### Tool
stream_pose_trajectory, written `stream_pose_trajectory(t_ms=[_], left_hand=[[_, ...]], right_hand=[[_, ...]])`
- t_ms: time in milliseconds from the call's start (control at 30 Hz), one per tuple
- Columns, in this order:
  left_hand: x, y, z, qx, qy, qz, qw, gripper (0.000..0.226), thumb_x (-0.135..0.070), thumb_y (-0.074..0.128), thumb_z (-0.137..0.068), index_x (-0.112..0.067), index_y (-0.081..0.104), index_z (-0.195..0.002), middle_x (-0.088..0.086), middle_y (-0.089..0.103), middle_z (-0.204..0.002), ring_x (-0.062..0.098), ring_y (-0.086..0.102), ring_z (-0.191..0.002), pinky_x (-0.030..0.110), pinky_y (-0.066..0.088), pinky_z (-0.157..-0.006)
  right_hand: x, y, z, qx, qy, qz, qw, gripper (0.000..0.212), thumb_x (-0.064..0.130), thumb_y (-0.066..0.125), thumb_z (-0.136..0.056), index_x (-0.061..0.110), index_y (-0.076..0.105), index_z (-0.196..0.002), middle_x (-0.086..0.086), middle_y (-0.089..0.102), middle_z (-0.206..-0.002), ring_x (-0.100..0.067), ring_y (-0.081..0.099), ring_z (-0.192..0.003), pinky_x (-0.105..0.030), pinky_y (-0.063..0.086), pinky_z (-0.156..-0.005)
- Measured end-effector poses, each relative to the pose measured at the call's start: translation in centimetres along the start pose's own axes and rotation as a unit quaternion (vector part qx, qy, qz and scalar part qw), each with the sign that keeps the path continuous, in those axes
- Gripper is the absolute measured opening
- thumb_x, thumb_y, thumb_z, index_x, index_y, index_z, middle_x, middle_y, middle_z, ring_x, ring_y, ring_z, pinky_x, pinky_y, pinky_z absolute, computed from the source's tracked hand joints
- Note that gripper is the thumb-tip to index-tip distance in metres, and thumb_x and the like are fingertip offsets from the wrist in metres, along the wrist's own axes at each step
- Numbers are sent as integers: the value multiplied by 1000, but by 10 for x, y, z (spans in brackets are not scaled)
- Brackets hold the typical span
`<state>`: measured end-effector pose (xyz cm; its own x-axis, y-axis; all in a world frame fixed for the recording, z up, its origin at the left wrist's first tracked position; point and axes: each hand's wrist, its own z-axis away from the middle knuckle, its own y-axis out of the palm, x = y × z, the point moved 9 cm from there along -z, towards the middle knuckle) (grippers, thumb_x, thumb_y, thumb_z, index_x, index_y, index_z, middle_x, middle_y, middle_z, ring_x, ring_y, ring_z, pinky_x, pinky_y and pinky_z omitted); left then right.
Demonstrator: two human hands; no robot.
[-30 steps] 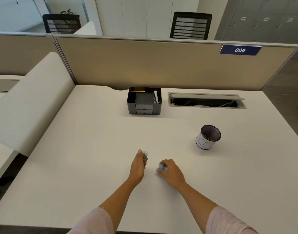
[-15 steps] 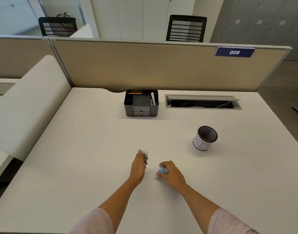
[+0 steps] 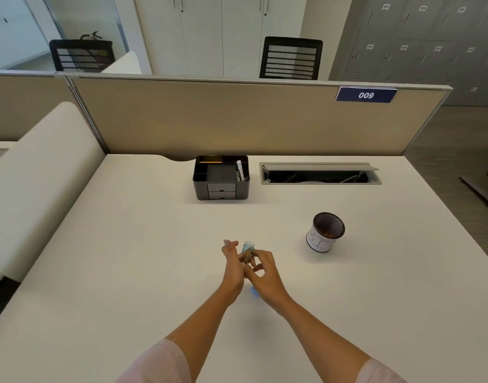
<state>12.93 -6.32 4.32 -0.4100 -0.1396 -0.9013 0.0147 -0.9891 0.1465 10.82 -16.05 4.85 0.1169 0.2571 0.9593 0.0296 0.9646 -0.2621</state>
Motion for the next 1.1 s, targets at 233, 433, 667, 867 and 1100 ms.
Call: stream_pose_trajectory(t_ms=[233,433,667,867,1100], left_hand=[[-41,63,-5,87,37,-54,994,59,-55,0,-97,-22,15,-144,18,53,-135,36,57,-117,41,50,-92],[-48,127,-21,152,21,-143,978,67,-57,1,-98,-21,25,-149,8,35,-152,34,38,-136,49,29,-112],[-42,179,-25,207,235,-526,791,78,-56,49,-92,-25,12,-155,-1,5,-165,23,15,-149,53,23,-116],[-8,202,-33,266,257,-708,602,92,-52,51,-93,-22,-10,-155,-5,-17,-164,22,-9,-152,54,1,-121],[1,203,-38,270,259,-748,549,92,-52,50,-93,-22,-12,-154,-5,-15,-164,22,-11,-152,56,-3,-120]], right_hand=[[28,-63,-18,-101,-3,-21,995,15,30,66,-88,28,60,-101,18,44,-112,11,52,-103,-24,45,-92],[30,-164,-37,-164,42,-20,985,10,19,58,-93,19,57,-102,-8,66,-106,-25,63,-103,-31,47,-86],[7,-242,-45,-180,98,182,962,34,6,51,-94,6,58,-127,-23,54,-120,-38,56,-111,-46,48,-99],[5,-268,-38,-220,105,171,955,35,8,65,-88,9,51,-121,-11,61,-102,-24,58,-86,-24,44,-66],[11,-269,-44,-214,78,223,948,19,3,69,-83,12,59,-96,-9,64,-97,-24,60,-80,-23,44,-61]])
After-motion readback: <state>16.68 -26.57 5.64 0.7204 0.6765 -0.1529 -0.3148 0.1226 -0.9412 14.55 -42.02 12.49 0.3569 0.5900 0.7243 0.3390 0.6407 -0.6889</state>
